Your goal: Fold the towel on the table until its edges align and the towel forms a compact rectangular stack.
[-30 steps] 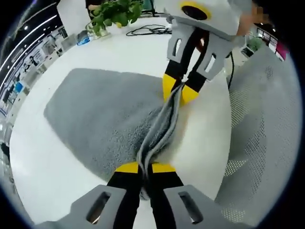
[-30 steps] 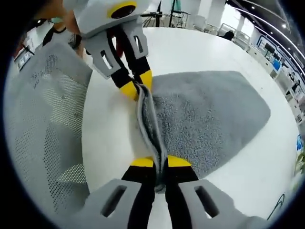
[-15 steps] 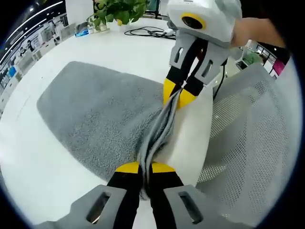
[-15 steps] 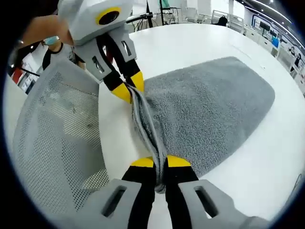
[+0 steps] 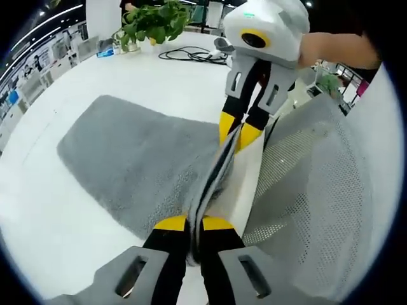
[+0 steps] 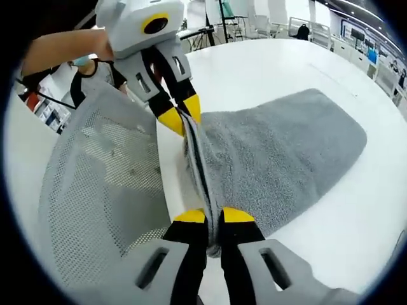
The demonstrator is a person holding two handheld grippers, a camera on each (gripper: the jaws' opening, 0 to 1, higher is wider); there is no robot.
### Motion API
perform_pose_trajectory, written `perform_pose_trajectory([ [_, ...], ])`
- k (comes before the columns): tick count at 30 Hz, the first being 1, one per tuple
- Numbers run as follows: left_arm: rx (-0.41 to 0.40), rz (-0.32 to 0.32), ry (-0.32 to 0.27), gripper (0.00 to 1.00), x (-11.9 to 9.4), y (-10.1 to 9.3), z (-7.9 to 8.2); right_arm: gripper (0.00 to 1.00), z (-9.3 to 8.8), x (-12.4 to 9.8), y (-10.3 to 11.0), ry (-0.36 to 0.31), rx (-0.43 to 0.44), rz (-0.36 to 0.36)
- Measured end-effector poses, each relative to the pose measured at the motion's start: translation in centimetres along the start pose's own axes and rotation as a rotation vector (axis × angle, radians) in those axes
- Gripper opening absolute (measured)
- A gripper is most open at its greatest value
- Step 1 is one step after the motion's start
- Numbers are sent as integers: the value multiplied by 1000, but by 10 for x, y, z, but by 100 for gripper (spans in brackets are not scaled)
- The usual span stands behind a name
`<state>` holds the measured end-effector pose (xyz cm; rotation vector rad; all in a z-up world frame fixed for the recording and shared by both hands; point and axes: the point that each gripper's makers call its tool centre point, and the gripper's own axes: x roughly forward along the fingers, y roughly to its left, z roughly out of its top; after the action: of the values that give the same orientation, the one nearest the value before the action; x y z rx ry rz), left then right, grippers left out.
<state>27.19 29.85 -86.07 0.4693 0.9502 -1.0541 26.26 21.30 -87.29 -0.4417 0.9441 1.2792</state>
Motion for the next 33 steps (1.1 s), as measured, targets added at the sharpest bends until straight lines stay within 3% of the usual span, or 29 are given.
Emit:
perform_pose_trajectory([
  [16, 8, -7, -40, 6, -37, -6, 16, 4, 27, -28, 22, -57, -3, 44],
  [28, 27, -33, -67, 6, -65, -9, 39, 4, 49, -59, 20, -102, -10, 43],
  [33, 21, -32, -91, 6, -76, 1, 54, 5, 64, -72, 9, -157, -1, 10],
])
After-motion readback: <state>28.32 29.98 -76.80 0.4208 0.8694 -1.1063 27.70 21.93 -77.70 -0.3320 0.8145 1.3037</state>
